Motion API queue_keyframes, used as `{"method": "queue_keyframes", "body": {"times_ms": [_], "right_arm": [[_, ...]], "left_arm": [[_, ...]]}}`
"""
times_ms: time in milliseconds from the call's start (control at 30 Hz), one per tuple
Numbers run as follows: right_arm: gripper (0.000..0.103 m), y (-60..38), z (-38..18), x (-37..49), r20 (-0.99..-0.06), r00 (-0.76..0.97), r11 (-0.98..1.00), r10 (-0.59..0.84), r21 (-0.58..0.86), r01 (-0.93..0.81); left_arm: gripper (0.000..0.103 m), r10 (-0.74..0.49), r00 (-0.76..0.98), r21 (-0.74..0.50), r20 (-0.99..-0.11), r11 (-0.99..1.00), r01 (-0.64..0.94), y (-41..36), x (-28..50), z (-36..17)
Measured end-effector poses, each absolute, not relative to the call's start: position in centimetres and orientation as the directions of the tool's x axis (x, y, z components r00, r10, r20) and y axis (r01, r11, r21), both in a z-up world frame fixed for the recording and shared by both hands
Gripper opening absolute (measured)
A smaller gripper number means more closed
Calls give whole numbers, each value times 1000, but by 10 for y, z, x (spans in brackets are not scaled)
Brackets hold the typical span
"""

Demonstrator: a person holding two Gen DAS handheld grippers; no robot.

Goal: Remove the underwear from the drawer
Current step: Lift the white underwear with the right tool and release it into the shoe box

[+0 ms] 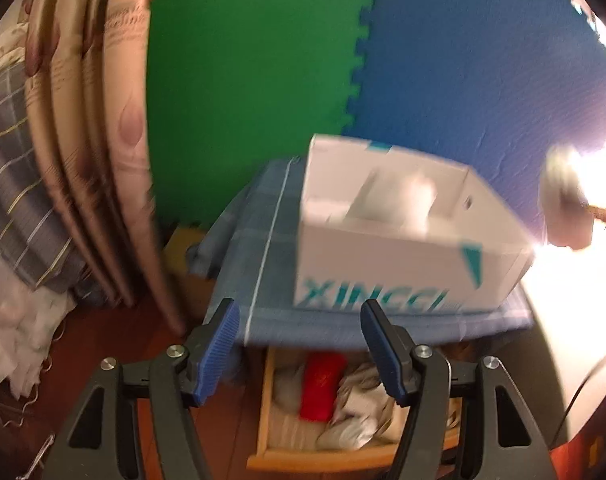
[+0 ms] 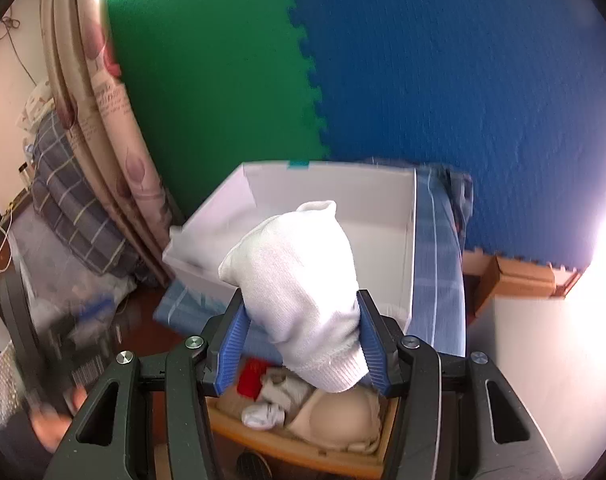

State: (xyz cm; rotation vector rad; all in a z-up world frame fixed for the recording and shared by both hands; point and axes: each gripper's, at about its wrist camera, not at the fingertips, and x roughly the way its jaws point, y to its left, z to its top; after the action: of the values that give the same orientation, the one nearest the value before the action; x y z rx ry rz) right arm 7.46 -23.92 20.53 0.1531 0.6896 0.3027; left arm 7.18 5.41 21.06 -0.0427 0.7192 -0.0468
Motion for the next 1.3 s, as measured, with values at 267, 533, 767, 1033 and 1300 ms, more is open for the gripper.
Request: {"method": "queue_keyframes", "body": {"times_ms": [267, 533, 767, 1033, 1300], "right_arm": [[49, -229, 209, 140, -656, 714, 969, 244, 194, -153], [49, -229, 164, 195, -787, 589, 982, 183, 179, -66], [50, -226, 126, 226, -860, 483, 985, 168, 167, -46], [54, -202, 116, 235, -889, 452, 996, 68, 34, -82], [48, -192, 114, 237, -889, 456, 994, 39, -11, -105]], "left_arm": [[65, 46, 667, -8, -743, 997, -77, 57, 46, 138], [65, 42, 575, -45, -817, 990, -135, 52, 51, 86], [65, 15, 528, -54, -849, 992, -115, 41, 53, 53], [65, -36, 533, -133, -846, 980, -146, 53, 53, 48], [65, -74, 528, -190, -846, 967, -170, 59, 53, 44]]}}
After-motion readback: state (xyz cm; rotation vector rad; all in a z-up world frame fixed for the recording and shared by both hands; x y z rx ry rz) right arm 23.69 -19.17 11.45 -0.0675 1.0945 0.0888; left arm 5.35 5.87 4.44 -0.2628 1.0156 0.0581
